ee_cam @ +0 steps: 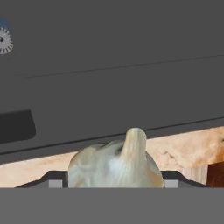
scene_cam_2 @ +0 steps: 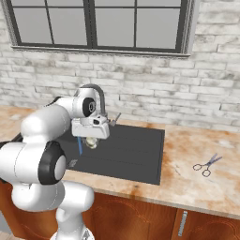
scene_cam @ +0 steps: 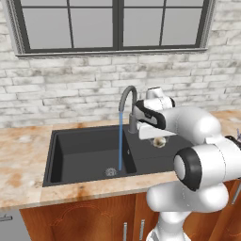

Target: Turn on the sink faucet. Then move the garlic from the counter to the sink. Turn off the sink. Move the vegetable from the sink to the pot next to the stove. Finally move the pot to the front right burner.

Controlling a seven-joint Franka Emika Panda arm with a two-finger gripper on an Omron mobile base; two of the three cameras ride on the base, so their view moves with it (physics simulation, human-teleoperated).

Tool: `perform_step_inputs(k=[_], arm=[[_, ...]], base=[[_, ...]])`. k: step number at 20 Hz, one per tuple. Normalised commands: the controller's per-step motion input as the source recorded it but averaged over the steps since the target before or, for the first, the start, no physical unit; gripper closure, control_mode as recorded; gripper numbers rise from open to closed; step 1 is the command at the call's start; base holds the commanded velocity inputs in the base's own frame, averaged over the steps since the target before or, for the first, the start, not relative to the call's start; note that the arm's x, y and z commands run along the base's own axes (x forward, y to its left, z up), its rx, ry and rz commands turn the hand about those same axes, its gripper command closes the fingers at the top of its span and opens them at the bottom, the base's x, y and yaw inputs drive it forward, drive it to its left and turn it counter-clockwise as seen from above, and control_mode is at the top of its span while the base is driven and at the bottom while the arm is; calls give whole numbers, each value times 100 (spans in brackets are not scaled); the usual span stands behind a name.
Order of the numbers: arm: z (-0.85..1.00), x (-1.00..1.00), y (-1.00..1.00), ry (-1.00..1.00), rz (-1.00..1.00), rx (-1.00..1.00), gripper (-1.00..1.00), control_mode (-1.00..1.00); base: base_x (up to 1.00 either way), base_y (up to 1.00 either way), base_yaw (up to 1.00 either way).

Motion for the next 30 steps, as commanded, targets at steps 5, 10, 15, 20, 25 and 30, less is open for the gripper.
perform_step_inputs(k=[5,10,15,20,25,30], arm=[[0,-10,61,-18,0,0,100,-100],[-7,-7,78,-14,0,-3,100,-100],[-11,0,81,-13,0,-4,100,-100],[-15,9,61,-12,0,-3,100,-100],[-14,47,49,-7,0,0,100,-100],[-22,21,18,1,0,-4,100,-100]], base=[[0,0,0],[0,0,0],[0,0,0],[0,0,0],[0,0,0],[0,0,0]])
